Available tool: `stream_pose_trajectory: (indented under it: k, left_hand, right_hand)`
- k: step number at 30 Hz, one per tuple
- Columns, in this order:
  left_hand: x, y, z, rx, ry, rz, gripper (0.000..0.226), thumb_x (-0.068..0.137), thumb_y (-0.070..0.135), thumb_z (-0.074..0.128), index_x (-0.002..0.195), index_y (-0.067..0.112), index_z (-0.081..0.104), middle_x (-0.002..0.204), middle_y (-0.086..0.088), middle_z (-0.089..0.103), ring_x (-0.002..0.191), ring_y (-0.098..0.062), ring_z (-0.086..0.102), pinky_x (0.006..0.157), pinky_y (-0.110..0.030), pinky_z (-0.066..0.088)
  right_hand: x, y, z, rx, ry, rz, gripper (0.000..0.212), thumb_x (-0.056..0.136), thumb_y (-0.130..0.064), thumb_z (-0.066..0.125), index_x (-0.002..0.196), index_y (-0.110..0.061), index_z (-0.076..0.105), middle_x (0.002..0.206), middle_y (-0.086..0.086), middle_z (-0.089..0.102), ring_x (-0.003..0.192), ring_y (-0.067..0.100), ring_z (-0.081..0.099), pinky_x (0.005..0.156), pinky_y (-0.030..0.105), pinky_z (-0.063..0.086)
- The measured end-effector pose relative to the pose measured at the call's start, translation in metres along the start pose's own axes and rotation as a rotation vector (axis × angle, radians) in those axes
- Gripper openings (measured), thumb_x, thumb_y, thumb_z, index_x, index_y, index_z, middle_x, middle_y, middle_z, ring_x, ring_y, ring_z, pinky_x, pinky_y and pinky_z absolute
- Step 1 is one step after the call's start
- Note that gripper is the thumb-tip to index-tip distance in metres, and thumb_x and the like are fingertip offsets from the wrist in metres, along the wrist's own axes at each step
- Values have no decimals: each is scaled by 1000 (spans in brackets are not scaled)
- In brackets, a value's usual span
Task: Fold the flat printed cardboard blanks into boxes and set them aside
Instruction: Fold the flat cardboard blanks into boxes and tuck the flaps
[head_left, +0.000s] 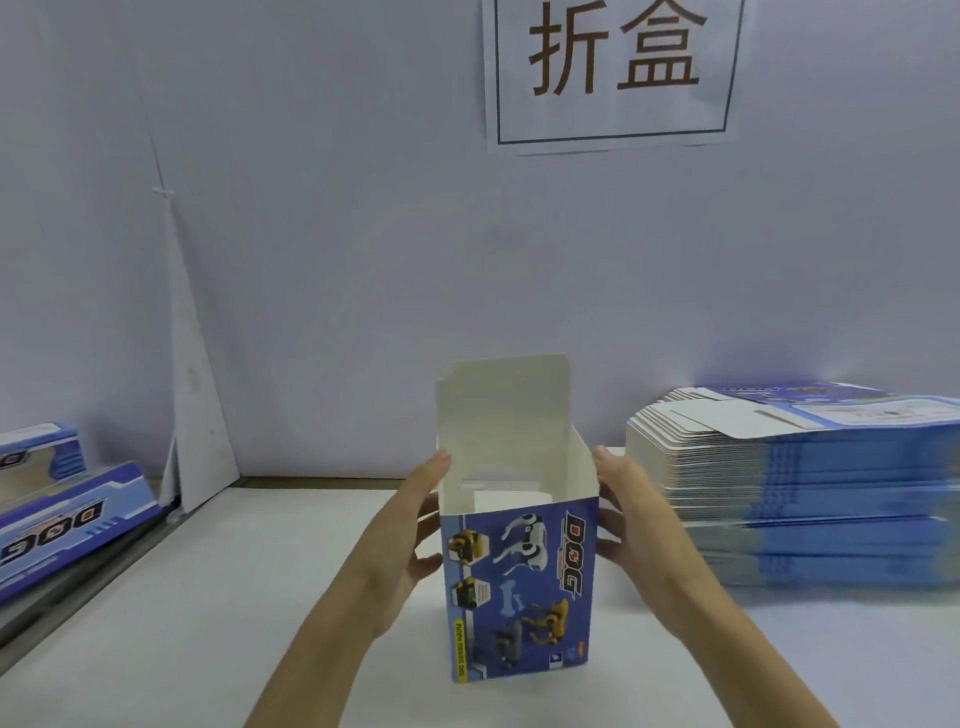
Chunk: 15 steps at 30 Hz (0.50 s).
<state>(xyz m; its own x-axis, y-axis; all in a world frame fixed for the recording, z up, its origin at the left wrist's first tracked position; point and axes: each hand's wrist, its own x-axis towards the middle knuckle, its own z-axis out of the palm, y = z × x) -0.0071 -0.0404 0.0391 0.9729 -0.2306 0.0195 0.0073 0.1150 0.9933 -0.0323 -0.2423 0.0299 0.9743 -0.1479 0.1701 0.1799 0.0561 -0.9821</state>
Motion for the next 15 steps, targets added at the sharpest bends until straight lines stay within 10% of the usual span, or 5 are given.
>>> stream_pose_trajectory:
  k: [4,9,12,15]
  left_hand:
    - [2,-1,0,-57,25,-35,64,53,59,64,109,28,61,95,-3,74,108,-25,62,100,-54,44]
    - [8,-5,5,-95,64,-38,66,63,57,59,120,24,58,107,-6,71,109,-26,62,95,-51,47]
    - [8,-11,7,-183,67,-27,64,62,59,57,117,25,63,106,-4,73,109,-26,63,94,-50,47]
    - [8,-18,9,-341,48,-52,67,64,58,58,119,20,66,116,-12,69,120,-35,57,107,-57,38]
  right_hand:
    - [6,2,-6,158,3,72,21,89,-36,54,93,-20,67,91,0,73,84,14,65,75,35,47]
    - [19,3,6,74,29,114,53,78,-61,57,117,-24,60,107,5,71,86,18,71,72,35,51]
    - [25,2,6,173,91,161,38,90,-41,55,117,-15,59,102,8,73,85,24,70,73,38,54]
    - [26,4,6,280,67,212,39,92,-41,48,114,-13,65,114,15,71,101,38,65,97,51,48]
